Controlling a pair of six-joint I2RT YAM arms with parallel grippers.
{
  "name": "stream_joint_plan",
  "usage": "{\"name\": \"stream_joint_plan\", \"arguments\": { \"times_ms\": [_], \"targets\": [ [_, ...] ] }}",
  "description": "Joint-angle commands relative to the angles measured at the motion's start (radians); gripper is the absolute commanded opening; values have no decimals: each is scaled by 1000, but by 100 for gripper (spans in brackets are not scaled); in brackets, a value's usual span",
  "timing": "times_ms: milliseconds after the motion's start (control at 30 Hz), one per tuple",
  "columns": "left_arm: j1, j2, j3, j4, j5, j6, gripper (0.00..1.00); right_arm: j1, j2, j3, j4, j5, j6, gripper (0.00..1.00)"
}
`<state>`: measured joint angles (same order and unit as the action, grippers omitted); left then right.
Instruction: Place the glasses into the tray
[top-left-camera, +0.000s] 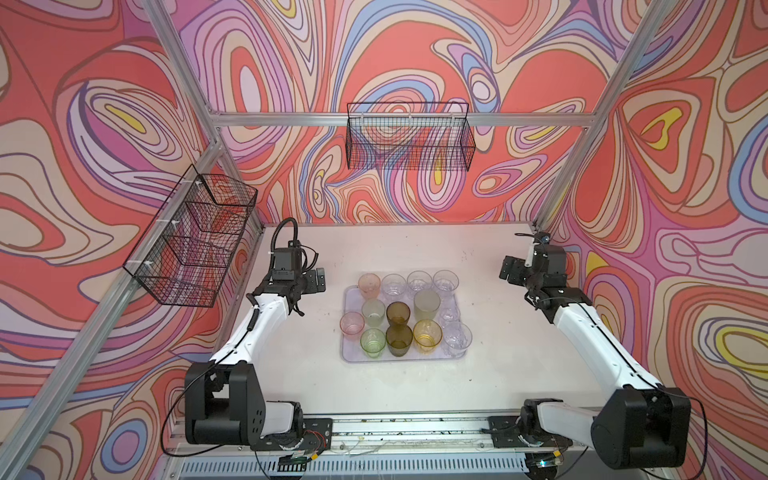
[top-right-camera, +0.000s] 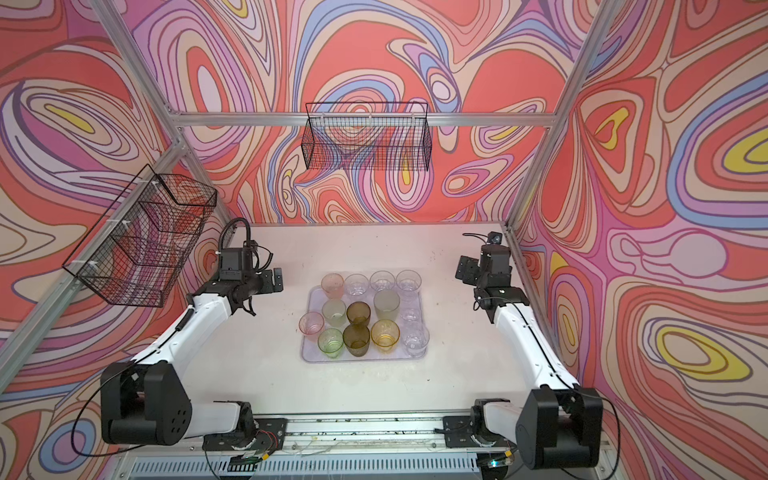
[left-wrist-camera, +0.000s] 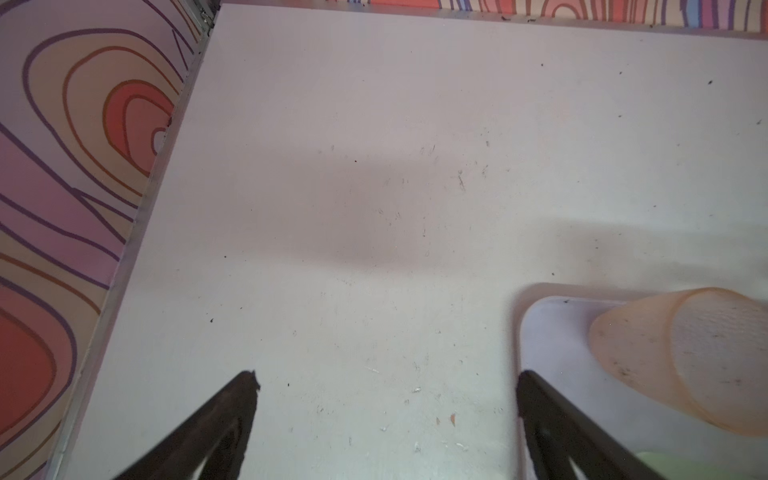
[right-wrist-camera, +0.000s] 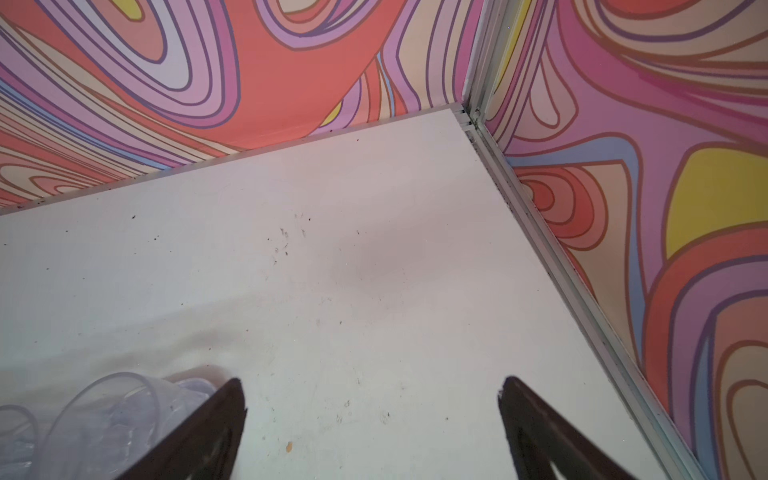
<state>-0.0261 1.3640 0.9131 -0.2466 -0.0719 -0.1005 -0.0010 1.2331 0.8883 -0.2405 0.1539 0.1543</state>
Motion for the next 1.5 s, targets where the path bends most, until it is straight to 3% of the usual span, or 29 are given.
{"name": "stream_joint_plan", "arguments": {
  "times_ms": [0, 167, 400, 567, 633, 767, 867, 900, 1000, 1067, 1467],
  "targets": [
    [5, 41, -108, 328, -45, 55, 100, -2, 34, -77, 215, -23, -34, 99],
    [5, 69, -278, 608, -40, 40, 100, -4, 92, -179, 379, -52, -77, 99],
    [5, 94, -370, 783, -37, 61, 100, -4, 199, -300, 667, -86, -97, 99],
    [5, 148, -514, 1066, -22, 75, 100, -4, 313, -383, 941, -135, -84, 98],
    [4, 171, -546, 1148, -43, 67, 100, -4, 338, -375, 944, -176, -107, 98],
    [3, 176, -547, 1151, -86, 54, 100, -5, 336, -406, 1025, -250, -167, 98],
    [3, 178, -547, 1152, -88, 53, 100, -4, 411, -539, 1366, -196, -154, 98],
    [3, 178, -545, 1151, -88, 52, 100, -5, 443, -542, 1394, -171, -141, 98],
    [3, 178, -545, 1151, -89, 54, 100, -5, 481, -421, 1169, -191, -155, 98],
    [2, 177, -549, 1154, -91, 55, 100, -21, 489, -409, 1180, -144, -131, 98],
    [0, 176, -550, 1159, -92, 56, 100, -15, 483, -413, 1180, -142, -133, 98]
  ]
}}
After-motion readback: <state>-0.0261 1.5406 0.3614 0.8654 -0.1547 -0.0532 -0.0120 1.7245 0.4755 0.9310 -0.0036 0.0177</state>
